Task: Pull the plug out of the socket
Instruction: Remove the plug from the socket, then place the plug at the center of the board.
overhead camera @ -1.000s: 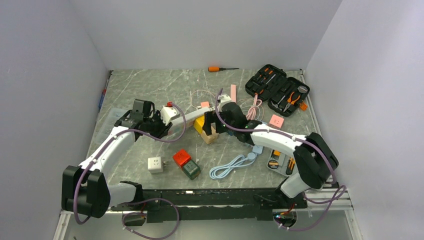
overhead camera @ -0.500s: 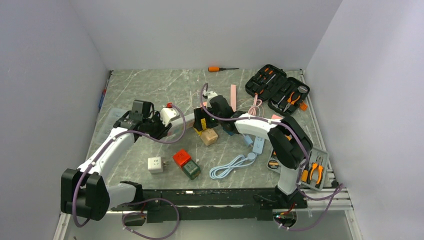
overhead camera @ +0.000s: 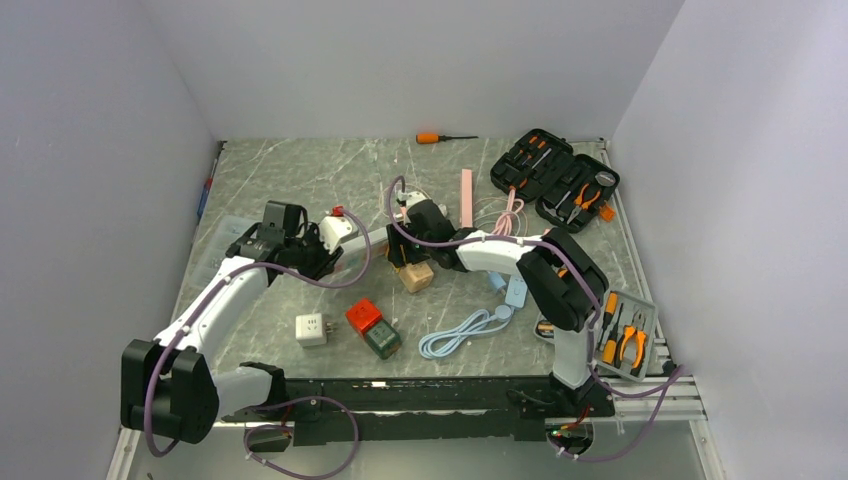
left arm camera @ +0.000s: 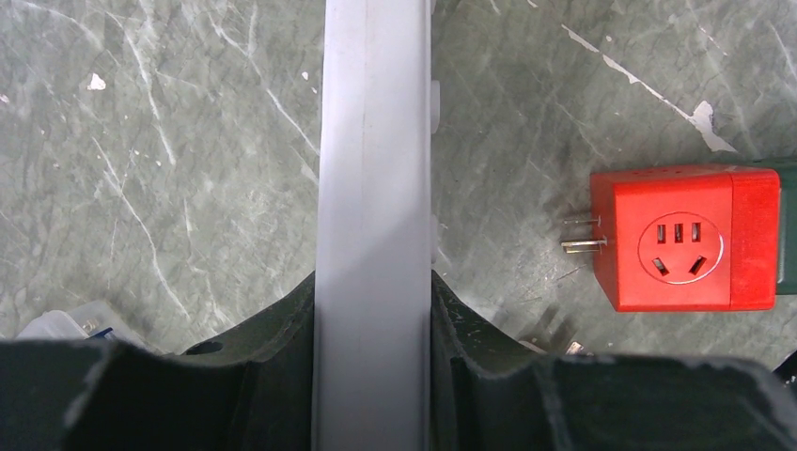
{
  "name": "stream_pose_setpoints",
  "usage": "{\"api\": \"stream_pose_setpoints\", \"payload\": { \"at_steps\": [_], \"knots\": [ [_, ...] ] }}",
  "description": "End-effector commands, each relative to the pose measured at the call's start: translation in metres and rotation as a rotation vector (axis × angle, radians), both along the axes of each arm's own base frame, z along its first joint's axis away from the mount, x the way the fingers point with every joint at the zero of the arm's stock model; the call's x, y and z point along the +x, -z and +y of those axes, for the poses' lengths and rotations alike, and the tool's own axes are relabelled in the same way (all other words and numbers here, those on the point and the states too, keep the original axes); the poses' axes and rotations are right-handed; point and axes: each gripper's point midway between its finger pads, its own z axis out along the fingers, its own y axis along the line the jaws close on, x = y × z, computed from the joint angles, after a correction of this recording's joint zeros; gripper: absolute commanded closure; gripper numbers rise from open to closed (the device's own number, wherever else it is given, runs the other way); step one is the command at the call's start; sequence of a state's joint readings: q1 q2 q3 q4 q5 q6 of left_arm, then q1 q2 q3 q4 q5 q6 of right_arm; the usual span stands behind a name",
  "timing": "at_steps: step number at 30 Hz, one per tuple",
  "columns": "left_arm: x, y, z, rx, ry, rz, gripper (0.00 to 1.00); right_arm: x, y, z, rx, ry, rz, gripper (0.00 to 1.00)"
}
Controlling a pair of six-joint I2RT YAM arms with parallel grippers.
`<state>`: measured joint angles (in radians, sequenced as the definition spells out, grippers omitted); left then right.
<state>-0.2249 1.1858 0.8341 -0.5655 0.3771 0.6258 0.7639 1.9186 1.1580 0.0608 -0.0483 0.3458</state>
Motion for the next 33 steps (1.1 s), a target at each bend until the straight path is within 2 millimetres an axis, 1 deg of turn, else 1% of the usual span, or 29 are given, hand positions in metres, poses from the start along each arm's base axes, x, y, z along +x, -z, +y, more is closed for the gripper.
{"api": "stream_pose_setpoints", "payload": {
  "at_steps": [1,4,8,10,13,17,21,23,28,30,33],
  "knots": [
    [0.004,-0.017,-0.014,-0.071,0.027,-0.058,1.0,0.005,-0.017,0.023,0.06,0.001,-0.062,0.41],
    [0.005,-0.019,-0.014,-0.078,0.022,-0.06,1.0,0.007,-0.016,0.024,0.064,0.006,-0.057,0.51],
    [0.012,-0.02,-0.012,-0.076,-0.006,-0.084,1.0,0.003,-0.012,0.018,0.066,0.03,-0.042,0.7],
    [0.019,-0.017,-0.009,-0.061,-0.035,-0.092,1.0,-0.004,-0.01,0.014,0.064,0.033,-0.03,0.77],
    [0.032,-0.011,0.0,-0.015,-0.084,-0.113,1.0,-0.018,-0.008,0.006,0.067,0.031,-0.019,0.83],
    [0.052,-0.001,0.015,0.067,-0.14,-0.153,1.0,-0.037,-0.004,-0.005,0.051,0.024,-0.01,0.85],
    [0.06,0.008,0.02,0.109,-0.145,-0.155,1.0,-0.055,-0.003,-0.013,0.041,0.008,0.001,0.85],
    [0.064,0.01,0.021,0.115,-0.15,-0.157,1.0,-0.058,-0.002,-0.018,0.028,0.019,-0.005,0.85],
    [0.075,0.016,0.027,0.156,-0.176,-0.161,1.0,-0.071,-0.001,-0.023,-0.005,0.016,-0.006,0.84],
    [0.081,0.02,0.031,0.181,-0.192,-0.162,1.0,-0.075,-0.001,-0.024,-0.019,0.019,-0.006,0.84],
    [0.085,0.024,0.032,0.195,-0.192,-0.154,1.0,-0.08,-0.001,-0.023,-0.024,0.018,-0.005,0.84]
  ]
}}
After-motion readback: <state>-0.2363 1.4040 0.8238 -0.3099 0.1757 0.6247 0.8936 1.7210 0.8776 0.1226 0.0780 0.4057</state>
